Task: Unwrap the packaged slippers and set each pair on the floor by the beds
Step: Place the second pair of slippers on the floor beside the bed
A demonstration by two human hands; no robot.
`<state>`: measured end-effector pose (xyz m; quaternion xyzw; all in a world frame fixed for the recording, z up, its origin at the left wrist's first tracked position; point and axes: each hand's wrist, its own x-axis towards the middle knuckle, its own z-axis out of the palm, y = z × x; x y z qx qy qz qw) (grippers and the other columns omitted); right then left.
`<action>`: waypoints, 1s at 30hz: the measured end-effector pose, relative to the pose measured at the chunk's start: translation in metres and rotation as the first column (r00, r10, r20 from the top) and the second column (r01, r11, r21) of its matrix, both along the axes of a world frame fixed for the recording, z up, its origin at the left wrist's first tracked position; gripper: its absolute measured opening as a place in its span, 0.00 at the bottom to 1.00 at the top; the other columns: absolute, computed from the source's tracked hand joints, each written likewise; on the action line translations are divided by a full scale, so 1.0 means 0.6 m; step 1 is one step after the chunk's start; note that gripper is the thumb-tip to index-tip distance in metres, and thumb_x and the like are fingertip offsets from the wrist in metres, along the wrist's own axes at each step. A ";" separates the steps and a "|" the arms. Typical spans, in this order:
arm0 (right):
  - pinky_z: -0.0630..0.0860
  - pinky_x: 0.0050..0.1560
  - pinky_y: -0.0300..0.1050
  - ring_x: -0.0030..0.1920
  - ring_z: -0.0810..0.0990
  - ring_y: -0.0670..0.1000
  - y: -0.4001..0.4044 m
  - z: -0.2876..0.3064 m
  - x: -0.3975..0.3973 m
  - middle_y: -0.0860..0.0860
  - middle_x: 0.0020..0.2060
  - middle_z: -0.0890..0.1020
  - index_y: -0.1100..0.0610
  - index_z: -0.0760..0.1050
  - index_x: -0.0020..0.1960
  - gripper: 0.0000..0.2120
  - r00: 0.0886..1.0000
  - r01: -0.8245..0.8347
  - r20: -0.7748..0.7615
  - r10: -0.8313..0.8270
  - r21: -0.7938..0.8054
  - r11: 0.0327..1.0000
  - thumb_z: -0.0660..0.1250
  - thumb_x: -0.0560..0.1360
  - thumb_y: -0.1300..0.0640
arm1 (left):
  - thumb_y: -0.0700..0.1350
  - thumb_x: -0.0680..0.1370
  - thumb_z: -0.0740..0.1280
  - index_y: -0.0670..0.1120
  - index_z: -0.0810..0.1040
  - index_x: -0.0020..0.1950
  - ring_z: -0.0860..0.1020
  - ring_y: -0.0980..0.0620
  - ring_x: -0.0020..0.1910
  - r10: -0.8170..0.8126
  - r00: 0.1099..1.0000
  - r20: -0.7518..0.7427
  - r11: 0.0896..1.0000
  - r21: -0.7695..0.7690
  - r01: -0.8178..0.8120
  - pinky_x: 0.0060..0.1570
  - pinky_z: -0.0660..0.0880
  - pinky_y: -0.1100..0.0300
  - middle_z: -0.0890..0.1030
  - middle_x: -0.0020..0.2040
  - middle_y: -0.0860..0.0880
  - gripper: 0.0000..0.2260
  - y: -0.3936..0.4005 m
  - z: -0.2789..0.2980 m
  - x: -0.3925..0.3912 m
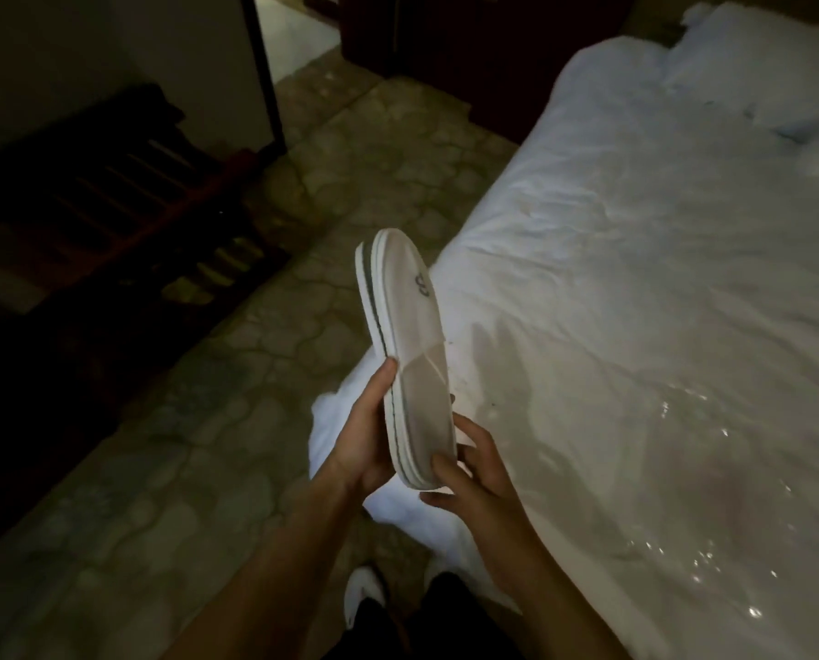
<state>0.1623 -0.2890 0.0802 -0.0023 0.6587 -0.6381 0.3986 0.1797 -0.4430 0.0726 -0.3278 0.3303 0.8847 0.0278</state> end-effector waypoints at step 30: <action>0.79 0.45 0.35 0.56 0.78 0.44 -0.582 0.070 -0.428 0.45 0.62 0.77 0.46 0.65 0.72 0.48 0.910 -0.169 -0.354 0.216 0.159 0.973 0.73 0.57 0.29 | 0.63 0.67 0.74 0.52 0.72 0.70 0.82 0.42 0.55 -0.479 0.876 0.055 0.805 -0.369 0.464 0.55 0.79 0.45 0.83 0.58 0.43 0.34 -0.569 0.009 -0.120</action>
